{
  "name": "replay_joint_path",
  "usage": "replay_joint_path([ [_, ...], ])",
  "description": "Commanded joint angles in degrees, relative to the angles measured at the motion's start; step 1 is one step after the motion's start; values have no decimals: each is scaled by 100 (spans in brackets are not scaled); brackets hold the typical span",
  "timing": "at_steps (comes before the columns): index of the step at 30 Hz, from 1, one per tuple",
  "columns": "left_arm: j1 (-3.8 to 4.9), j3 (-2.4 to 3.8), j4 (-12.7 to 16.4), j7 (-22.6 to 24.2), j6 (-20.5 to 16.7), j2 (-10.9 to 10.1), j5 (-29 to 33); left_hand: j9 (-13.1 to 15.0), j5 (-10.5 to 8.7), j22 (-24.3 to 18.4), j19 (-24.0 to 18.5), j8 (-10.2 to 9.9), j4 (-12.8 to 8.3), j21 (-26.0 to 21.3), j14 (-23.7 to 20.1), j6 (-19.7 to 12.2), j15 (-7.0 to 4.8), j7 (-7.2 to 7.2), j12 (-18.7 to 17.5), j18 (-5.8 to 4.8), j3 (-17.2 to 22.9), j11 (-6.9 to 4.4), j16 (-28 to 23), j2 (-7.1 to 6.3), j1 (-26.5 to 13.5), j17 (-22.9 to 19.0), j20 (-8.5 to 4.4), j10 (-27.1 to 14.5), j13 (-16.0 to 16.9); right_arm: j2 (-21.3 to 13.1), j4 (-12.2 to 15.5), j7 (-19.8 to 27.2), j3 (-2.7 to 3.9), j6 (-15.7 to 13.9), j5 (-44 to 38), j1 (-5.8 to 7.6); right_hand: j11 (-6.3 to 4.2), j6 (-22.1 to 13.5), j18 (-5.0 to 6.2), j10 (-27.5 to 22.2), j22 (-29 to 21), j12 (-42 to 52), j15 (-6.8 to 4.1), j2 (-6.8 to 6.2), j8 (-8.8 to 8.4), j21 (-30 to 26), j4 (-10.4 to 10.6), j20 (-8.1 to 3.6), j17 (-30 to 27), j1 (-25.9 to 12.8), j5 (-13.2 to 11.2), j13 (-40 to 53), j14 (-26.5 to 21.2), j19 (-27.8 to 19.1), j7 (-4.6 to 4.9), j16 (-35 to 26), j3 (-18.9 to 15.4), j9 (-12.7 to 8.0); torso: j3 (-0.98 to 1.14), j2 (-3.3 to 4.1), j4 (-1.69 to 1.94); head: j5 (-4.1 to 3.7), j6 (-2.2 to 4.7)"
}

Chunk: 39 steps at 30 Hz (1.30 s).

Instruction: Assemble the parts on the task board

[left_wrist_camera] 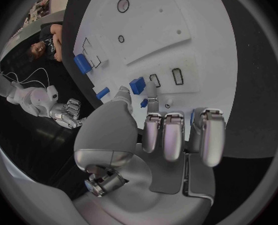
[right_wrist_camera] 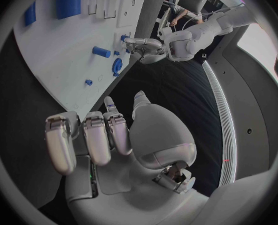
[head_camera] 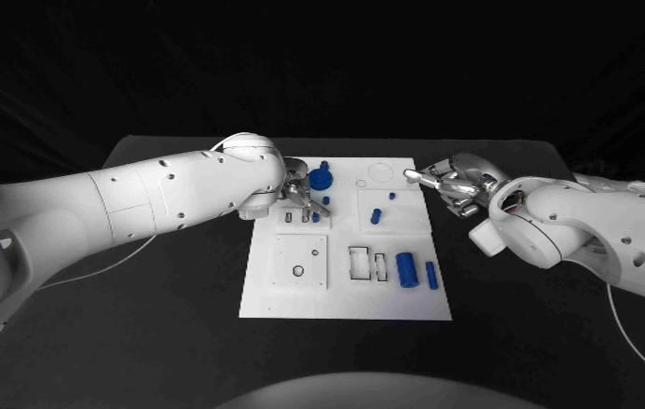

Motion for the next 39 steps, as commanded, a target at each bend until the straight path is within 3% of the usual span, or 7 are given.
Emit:
replay_joint_path([
  [1, -10, 2, 16, -23, 89, 16, -73, 18, 11, 1510, 592, -44, -1, 14, 596, -48, -49, 11, 14, -43, 19, -24, 15, 68, 31, 1510, -38, 596, 1505, 5, -2, 38, -1, 20, -41, -4, 44, -21, -39, 610, 1510, 22, 51, 19, 23, 26, -6, 33, 1509, -34, 17, 1508, 597, 600, 35, 23, -39, 8, 4, -6, 11, 3, -3],
  [15, -24, 2, 35, -35, 82, 20, -140, 52, 14, 1510, 592, -63, 2, 14, 596, -59, -46, 15, 14, -43, 27, -19, 15, 96, 94, 1510, -38, 596, 1505, 24, -19, 40, -1, -1, -34, -5, 45, -19, -39, 610, 1510, 22, 52, 28, 25, 26, -10, 34, 1509, -31, 25, 1508, 597, 600, 36, 23, -41, 9, -1, 5, -6, 10, 4],
  [21, -27, 2, 8, -45, 135, 53, -142, 120, 58, 1510, 592, -99, -2, 14, 596, -67, -44, 12, 14, -43, 95, -20, 15, 230, 244, 1510, -35, 596, 1505, 19, -18, 40, -1, -7, -26, -5, 45, -21, -39, 610, 1510, 22, 53, 35, 24, 26, -14, 34, 1509, -27, 33, 1508, 597, 600, 36, 23, -42, 9, -2, 4, -6, 7, 0],
  [33, -31, 2, 5, -22, 111, 67, -142, 198, 87, 1510, 592, -150, -6, 14, 596, -76, -45, 8, 14, -43, 160, -23, 15, 377, 432, 1510, -33, 596, 1505, 31, -33, 17, -1, -5, -20, -14, 48, -22, -39, 610, 1510, 22, 54, 47, 26, 26, -23, 36, 1509, -14, 44, 1508, 597, 600, 41, 23, -45, 10, 1, 0, -6, 17, -14],
  [39, -31, 2, 12, -8, 123, 59, -142, 273, 493, 1510, 592, -216, 2, 14, 596, -80, -46, 8, 14, -43, 155, -23, 15, 383, 541, 1510, -34, 596, 1505, 40, -44, -7, -1, -12, -20, -34, 52, -20, -39, 610, 1510, 22, 57, 56, 30, 26, -36, 38, 1509, 13, 53, 1508, 597, 600, 46, 23, -46, 12, 0, 1, -4, 14, -10],
])
